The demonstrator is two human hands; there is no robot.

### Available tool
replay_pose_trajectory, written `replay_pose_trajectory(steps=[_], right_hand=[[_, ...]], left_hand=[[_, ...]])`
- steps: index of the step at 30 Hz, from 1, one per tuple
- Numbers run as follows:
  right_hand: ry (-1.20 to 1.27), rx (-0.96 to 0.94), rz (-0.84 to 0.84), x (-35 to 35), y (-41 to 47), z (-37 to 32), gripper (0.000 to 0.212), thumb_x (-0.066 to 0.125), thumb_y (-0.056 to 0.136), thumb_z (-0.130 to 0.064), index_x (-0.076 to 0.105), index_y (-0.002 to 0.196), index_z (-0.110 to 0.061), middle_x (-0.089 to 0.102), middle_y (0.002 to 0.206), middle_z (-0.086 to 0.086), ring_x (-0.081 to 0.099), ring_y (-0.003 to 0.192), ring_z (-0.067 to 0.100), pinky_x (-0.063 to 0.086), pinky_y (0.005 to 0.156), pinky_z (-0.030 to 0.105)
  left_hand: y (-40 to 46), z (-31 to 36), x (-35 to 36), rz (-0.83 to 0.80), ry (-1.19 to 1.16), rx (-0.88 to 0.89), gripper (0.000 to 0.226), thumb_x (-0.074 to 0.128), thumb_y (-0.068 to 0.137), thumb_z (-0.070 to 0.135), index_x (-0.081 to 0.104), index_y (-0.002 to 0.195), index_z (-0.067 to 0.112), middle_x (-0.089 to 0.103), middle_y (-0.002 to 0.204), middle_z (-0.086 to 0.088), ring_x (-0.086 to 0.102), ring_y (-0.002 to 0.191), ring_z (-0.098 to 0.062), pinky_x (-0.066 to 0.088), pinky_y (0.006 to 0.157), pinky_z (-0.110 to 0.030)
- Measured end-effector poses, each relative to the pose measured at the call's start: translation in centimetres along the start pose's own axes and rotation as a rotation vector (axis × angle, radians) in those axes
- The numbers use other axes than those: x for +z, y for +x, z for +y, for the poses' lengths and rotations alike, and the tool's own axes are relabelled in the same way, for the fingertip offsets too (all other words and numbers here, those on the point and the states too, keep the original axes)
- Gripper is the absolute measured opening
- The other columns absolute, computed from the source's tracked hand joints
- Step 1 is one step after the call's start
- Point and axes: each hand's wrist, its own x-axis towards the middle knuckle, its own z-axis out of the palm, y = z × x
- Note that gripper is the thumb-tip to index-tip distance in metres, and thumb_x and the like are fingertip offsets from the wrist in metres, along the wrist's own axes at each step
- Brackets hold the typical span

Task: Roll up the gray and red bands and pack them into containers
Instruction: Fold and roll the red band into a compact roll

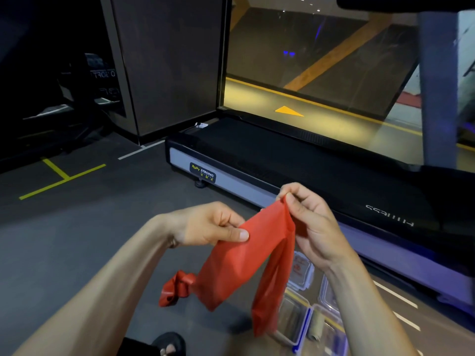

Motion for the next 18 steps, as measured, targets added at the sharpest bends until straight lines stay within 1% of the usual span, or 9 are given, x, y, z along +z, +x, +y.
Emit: replay_pose_trajectory(steps=[1,2,3,4,6,8,11,14,18], right_hand=[[0.014,-0.003,0.003,-0.07,0.03,0.07,0.031,0.083,0.081,-0.042,0.069,0.094,-0.018,0.058,0.085,0.006,0.044,0.094,0.037,0.038,0.079,0.04],[0.02,-0.004,0.005,-0.13,0.04,0.11,0.032,0.084,0.081,-0.042,0.069,0.094,-0.018,0.058,0.085,0.006,0.044,0.094,0.038,0.038,0.081,0.041],[0.016,-0.005,0.003,-0.19,-0.02,0.04,0.033,0.085,0.08,-0.043,0.069,0.094,-0.018,0.058,0.084,0.005,0.047,0.088,0.036,0.04,0.079,0.039],[0.01,-0.006,-0.002,-0.26,-0.11,-0.08,0.035,0.086,0.078,-0.044,0.069,0.093,-0.018,0.058,0.083,0.004,0.05,0.08,0.029,0.043,0.075,0.035],[0.016,-0.004,-0.011,-0.37,-0.33,-0.28,0.037,0.087,0.076,-0.045,0.069,0.093,-0.018,0.059,0.082,0.002,0.053,0.07,0.013,0.046,0.067,0.024],[0.033,-0.002,-0.016,-0.53,-0.48,-0.33,0.035,0.086,0.077,-0.043,0.068,0.093,-0.018,0.059,0.081,0.003,0.055,0.066,0.009,0.048,0.063,0.02],[0.05,-0.002,-0.012,-0.59,-0.57,-0.46,0.027,0.082,0.081,-0.037,0.068,0.092,-0.017,0.059,0.081,0.003,0.055,0.065,0.008,0.049,0.061,0.018],[0.051,0.004,0.007,-0.59,-0.63,-0.53,0.014,0.076,0.087,-0.028,0.068,0.09,-0.017,0.059,0.078,0.003,0.055,0.063,0.007,0.048,0.059,0.018],[0.043,0.002,0.0,-0.87,-0.58,-0.48,0.023,0.079,0.083,-0.035,0.068,0.092,-0.017,0.058,0.08,0.003,0.054,0.065,0.007,0.048,0.059,0.017]], left_hand=[[0.12,-0.02,0.11,0.011,0.004,-0.007,0.03,0.063,0.1,0.029,0.06,0.078,0.009,0.034,0.071,-0.012,0.022,0.066,-0.028,0.018,0.059,-0.036],[0.21,-0.07,0.16,0.021,0.008,-0.014,0.034,0.064,0.099,0.029,0.059,0.079,0.003,0.033,0.07,-0.013,0.021,0.067,-0.03,0.017,0.059,-0.038],[0.25,-0.09,0.18,0.032,0.009,-0.016,0.035,0.065,0.098,0.029,0.059,0.08,0.0,0.033,0.069,-0.014,0.021,0.066,-0.03,0.017,0.058,-0.038],[0.27,-0.02,0.23,0.037,0.008,-0.011,0.033,0.066,0.098,0.029,0.061,0.078,0.003,0.032,0.069,-0.014,0.021,0.065,-0.028,0.018,0.058,-0.036],[0.18,0.32,0.33,0.045,0.003,0.006,0.029,0.066,0.099,0.027,0.062,0.071,0.02,0.029,0.068,-0.014,0.02,0.064,-0.025,0.018,0.057,-0.034],[0.13,0.47,0.35,0.042,-0.005,0.011,0.032,0.065,0.1,0.025,0.06,0.068,0.024,0.026,0.068,-0.015,0.018,0.065,-0.03,0.017,0.058,-0.037],[0.05,0.46,0.38,0.039,-0.02,0.0,0.029,0.064,0.101,0.028,0.06,0.072,0.021,0.029,0.068,-0.016,0.021,0.067,-0.032,0.017,0.06,-0.04],[-0.03,0.38,0.35,0.017,-0.033,0.0,0.028,0.062,0.101,0.032,0.064,0.075,0.021,0.037,0.069,-0.012,0.029,0.068,-0.028,0.023,0.059,-0.035],[-0.15,0.5,0.05,-0.007,-0.085,0.022,0.032,0.06,0.101,0.021,0.07,0.071,0.027,0.048,0.06,0.009,0.038,0.059,-0.006,0.03,0.056,-0.02]])
